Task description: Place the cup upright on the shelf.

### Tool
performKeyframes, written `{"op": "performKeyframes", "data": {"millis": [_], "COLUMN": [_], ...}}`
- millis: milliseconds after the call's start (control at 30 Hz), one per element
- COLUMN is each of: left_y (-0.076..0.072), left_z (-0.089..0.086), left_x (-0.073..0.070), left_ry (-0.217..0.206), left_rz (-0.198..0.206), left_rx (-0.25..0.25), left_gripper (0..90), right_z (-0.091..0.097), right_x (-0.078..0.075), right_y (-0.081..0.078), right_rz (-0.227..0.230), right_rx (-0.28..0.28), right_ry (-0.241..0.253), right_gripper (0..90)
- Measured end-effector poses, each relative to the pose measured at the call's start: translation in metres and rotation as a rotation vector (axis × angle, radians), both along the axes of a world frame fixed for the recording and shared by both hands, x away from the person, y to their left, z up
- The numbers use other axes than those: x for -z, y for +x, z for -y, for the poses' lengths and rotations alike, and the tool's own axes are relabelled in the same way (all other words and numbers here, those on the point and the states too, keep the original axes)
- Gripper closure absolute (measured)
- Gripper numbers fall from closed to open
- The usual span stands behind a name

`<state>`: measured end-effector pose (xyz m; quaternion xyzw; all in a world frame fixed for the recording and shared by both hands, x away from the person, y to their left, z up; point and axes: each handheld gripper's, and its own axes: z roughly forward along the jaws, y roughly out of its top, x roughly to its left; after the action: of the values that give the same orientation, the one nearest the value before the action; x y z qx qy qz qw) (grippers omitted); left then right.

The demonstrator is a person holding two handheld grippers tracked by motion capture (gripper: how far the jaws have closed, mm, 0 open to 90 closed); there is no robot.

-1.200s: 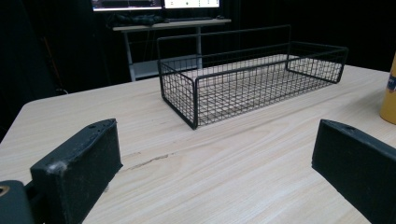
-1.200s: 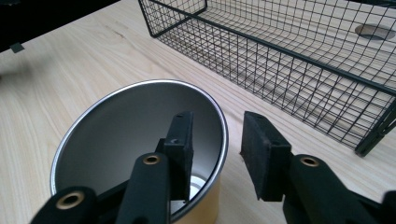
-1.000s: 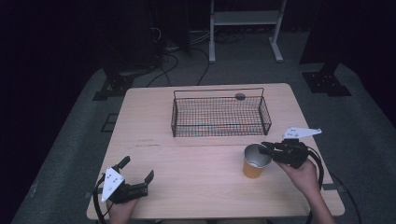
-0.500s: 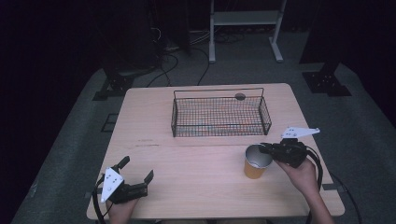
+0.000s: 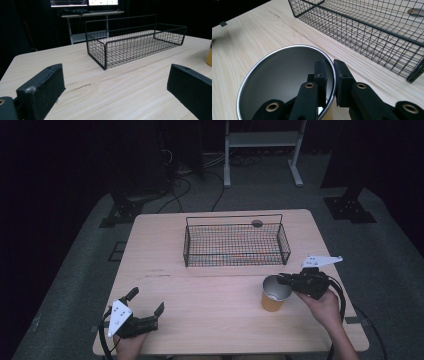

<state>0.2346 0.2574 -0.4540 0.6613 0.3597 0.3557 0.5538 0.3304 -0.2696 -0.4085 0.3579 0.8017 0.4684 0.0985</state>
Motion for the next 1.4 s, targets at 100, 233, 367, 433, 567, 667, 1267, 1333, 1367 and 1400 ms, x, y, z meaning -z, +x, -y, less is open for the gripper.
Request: {"op": "performKeyframes", "data": {"millis": [100, 233, 367, 433, 567, 667, 1267, 1333, 1367, 1400], "left_y": [0.000, 0.000, 0.000, 0.000, 0.000, 0.000, -0.001, -0.001, -0.001, -0.001], "left_z": [0.000, 0.000, 0.000, 0.000, 0.000, 0.000, 0.000, 0.000, 0.001, 0.001], "left_x": [0.000, 0.000, 0.000, 0.000, 0.000, 0.000, 0.000, 0.000, 0.000, 0.000], "left_ry": [0.001, 0.001, 0.001, 0.000, 0.001, 0.001, 0.007, 0.007, 0.007, 0.007], "left_rz": [0.000, 0.000, 0.000, 0.000, 0.001, 0.001, 0.003, 0.003, 0.002, 0.002], "left_rx": [0.000, 0.000, -0.001, 0.000, 0.000, -0.001, -0.004, -0.003, -0.003, -0.003], "left_gripper": [0.1, 0.1, 0.1, 0.1, 0.2, 0.1, 0.1, 0.1, 0.1, 0.1], "right_z": [0.001, 0.000, 0.000, 0.000, 0.000, 0.000, -0.016, -0.017, -0.019, -0.019], "right_x": [-0.001, -0.004, -0.004, -0.004, -0.006, -0.012, -0.062, -0.065, -0.072, -0.072], "right_y": [0.000, -0.001, 0.000, 0.001, 0.001, 0.001, 0.022, 0.024, 0.029, 0.029], "right_rz": [0.001, 0.006, 0.001, -0.007, -0.004, -0.001, 0.022, 0.025, 0.027, 0.027], "right_rx": [-0.001, 0.001, 0.000, -0.009, -0.010, -0.013, -0.041, -0.041, -0.043, -0.043], "right_ry": [0.004, -0.009, -0.007, 0.005, 0.013, 0.027, 0.059, 0.061, 0.066, 0.066], "right_gripper": [80.8, 81.0, 81.0, 81.1, 81.2, 81.2, 81.3, 81.3, 81.3, 81.3]}}
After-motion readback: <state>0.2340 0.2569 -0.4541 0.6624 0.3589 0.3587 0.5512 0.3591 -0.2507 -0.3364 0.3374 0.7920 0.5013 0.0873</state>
